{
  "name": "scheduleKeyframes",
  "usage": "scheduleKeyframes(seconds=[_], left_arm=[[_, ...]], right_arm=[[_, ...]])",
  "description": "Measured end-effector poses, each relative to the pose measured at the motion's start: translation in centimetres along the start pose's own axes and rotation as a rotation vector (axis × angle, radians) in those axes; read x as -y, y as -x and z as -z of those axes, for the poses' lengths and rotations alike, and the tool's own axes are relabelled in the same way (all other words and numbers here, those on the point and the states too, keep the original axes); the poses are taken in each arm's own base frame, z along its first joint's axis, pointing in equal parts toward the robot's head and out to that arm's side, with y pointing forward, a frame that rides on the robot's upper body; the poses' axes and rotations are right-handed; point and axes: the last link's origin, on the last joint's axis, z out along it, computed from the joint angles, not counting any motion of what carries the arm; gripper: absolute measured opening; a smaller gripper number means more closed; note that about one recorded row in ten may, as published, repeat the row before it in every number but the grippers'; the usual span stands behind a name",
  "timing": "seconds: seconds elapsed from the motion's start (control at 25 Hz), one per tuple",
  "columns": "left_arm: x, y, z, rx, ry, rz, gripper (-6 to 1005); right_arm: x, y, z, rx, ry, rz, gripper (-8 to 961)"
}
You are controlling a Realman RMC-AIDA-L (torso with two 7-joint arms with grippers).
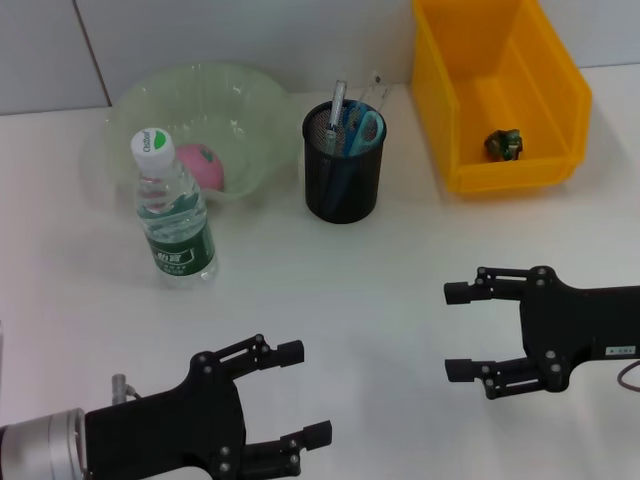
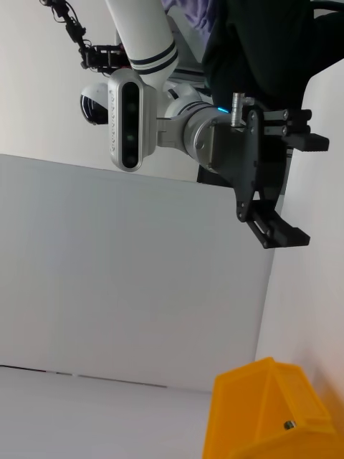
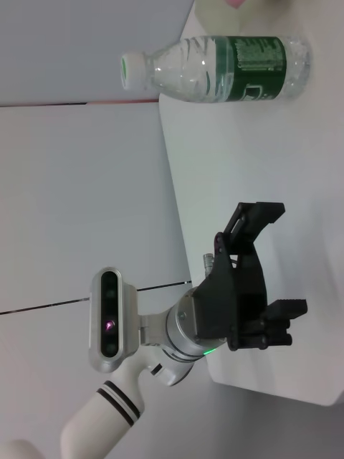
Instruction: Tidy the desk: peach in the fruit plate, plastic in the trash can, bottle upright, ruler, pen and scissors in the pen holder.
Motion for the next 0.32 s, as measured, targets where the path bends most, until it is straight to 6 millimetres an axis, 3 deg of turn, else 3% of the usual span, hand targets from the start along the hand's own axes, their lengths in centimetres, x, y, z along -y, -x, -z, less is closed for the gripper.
scheduleKeyframes(seconds=[0.32], left_arm=[[0.02, -0.03, 0.28, 0.003, 0.0, 0.001, 813]], right_arm=[[-0.05, 0.21, -0.37, 0.003, 0.009, -0.001, 825]])
